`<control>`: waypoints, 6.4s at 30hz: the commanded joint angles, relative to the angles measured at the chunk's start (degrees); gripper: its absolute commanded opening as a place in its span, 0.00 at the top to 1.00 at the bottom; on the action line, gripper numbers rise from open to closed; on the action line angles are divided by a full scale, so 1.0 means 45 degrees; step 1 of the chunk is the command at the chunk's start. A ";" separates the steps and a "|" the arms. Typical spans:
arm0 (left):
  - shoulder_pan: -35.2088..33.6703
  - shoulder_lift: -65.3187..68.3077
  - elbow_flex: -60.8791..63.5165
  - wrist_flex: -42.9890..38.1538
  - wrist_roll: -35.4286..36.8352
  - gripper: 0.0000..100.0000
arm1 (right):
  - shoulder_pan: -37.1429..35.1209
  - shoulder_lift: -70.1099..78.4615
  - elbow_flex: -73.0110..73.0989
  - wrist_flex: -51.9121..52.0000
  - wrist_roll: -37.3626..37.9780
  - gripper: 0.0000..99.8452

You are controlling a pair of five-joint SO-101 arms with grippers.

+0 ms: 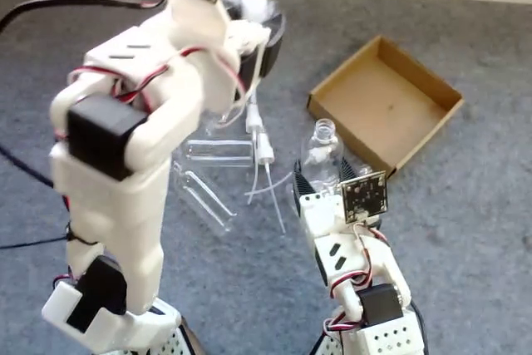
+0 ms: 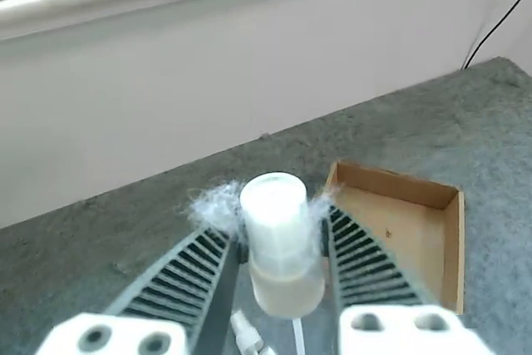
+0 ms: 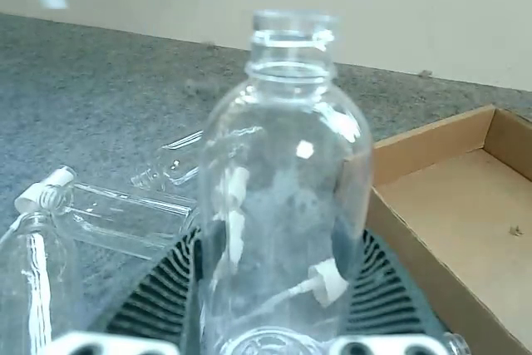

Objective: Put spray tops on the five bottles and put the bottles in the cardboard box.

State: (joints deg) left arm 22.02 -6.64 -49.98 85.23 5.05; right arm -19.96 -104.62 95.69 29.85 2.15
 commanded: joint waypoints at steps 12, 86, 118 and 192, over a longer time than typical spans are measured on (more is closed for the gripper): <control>0.1748 -0.0498 0.3057 -0.6154 -0.0176 0.95 | 0.0068 -0.0166 0.1397 -0.1221 -0.0117 0.92; -0.7512 0.7844 0.9387 -0.2618 -0.0137 0.83 | 0.0068 -0.0166 0.1397 0.0303 -0.0020 0.92; -0.7043 0.5011 0.7961 -0.2950 -0.0215 0.96 | 0.0068 -0.0166 0.1397 0.0303 -0.0020 0.92; 0.0869 -0.6652 1.4017 -1.3324 0.6720 0.96 | 0.0068 -0.0166 0.1397 0.0303 -0.0020 0.92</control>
State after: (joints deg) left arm 25.27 -31.52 13.85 28.09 39.69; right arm -19.96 -104.62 95.69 30.90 2.15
